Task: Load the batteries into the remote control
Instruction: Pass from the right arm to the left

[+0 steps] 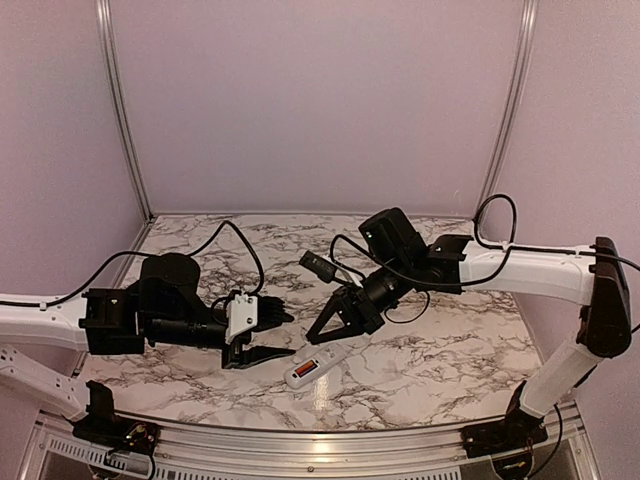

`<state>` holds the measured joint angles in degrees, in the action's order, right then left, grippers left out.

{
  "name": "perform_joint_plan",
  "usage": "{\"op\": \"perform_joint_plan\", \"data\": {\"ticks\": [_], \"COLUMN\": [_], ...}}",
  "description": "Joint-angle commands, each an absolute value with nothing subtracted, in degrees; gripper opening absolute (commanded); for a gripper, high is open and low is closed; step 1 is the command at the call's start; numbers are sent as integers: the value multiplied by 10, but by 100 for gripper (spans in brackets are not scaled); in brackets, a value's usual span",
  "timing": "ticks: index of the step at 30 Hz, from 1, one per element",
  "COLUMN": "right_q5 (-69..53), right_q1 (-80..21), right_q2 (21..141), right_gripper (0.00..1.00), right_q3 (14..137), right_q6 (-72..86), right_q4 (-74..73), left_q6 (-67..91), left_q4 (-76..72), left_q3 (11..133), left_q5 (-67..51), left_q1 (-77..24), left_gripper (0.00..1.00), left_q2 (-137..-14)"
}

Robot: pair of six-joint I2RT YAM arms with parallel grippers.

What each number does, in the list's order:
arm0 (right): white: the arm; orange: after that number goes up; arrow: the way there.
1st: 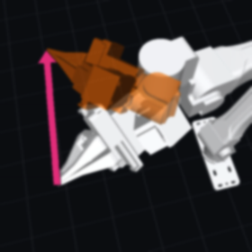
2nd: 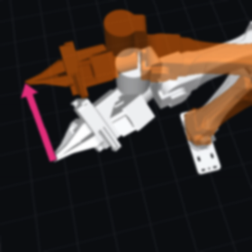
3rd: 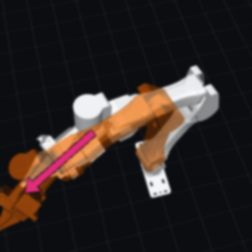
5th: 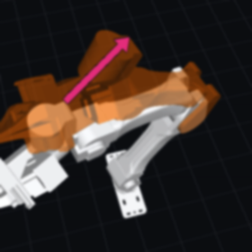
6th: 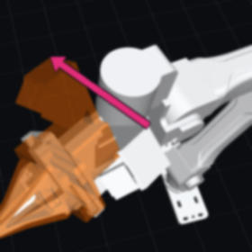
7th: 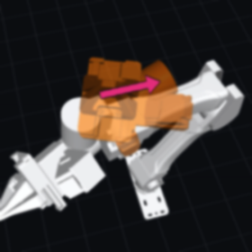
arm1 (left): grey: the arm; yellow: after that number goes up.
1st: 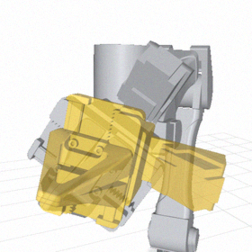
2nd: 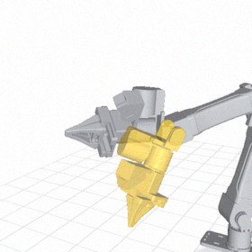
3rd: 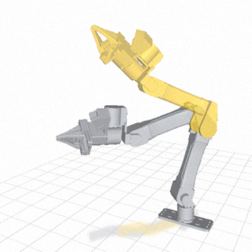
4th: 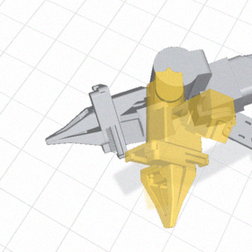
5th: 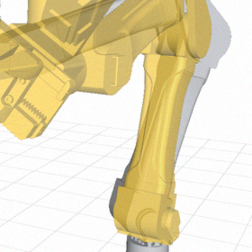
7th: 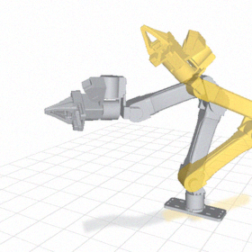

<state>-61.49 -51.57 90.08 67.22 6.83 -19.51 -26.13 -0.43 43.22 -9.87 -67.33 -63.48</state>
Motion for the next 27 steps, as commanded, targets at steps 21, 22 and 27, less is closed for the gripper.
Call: {"op": "perform_joint_plan", "data": {"ticks": [21, 22, 27], "right_q5": [-656, -657, -667], "right_q1": [-563, -565, -566], "right_q2": [910, 911, 913], "right_gripper": [0, 0, 0], "right_q3": [707, 708, 710], "right_q6": [53, 52, 56], "right_q4": [-242, -243, -239], "left_q6": [-328, -330, -340], "left_q4": [64, 64, 73], "left_q3": [484, 485, 494], "left_q5": [-22, -22, -23], "left_q1": [-744, -746, -755], "left_gripper": [40, 40, 34], "left_q2": [-693, -693, -704]}}
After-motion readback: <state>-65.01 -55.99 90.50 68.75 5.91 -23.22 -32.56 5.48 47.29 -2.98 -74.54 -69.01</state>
